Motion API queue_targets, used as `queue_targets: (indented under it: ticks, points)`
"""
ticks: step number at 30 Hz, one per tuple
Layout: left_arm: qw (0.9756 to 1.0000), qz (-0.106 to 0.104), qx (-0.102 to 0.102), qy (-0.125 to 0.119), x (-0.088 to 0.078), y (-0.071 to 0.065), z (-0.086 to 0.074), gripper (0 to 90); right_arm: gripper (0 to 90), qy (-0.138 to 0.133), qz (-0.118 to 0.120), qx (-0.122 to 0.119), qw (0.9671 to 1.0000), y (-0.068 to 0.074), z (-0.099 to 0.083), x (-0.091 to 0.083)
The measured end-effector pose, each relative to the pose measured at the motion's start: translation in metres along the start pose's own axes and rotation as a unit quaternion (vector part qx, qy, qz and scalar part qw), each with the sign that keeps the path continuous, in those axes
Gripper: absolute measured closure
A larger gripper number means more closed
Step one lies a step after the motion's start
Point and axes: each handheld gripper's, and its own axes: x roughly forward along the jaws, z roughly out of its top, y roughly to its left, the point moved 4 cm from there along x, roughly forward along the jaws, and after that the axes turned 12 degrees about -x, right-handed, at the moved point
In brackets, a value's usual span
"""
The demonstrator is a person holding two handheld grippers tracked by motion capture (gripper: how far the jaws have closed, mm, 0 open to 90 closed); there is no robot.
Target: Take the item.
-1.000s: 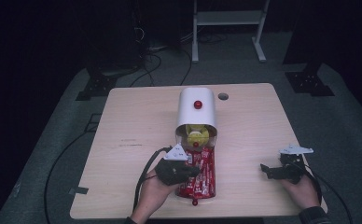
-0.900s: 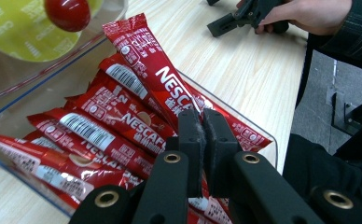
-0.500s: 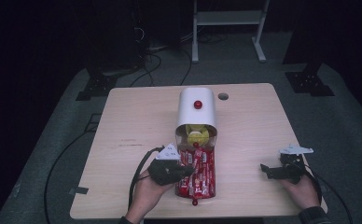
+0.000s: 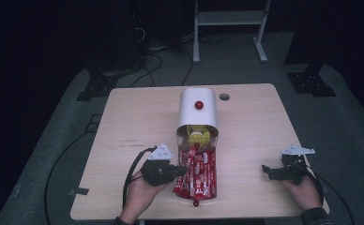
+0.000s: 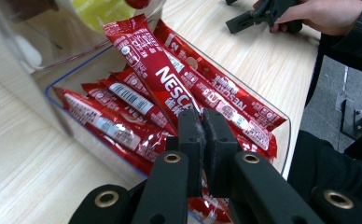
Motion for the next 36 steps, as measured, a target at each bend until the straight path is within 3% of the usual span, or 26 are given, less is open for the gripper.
queue_targets:
  ticks: [24, 36]
  points:
    - [0.9991, 0.032, -0.022, -0.014, -0.029, 0.024, -0.008, 87.2, 1.3, 0.000, 0.000, 0.000, 1.0000, 0.000, 0.000, 0.000]
    - [0.9970, 0.065, -0.038, -0.020, -0.042, 0.047, -0.013, 87.1, 1.4, 0.000, 0.000, -0.001, 1.0000, 0.000, 0.000, 0.000]
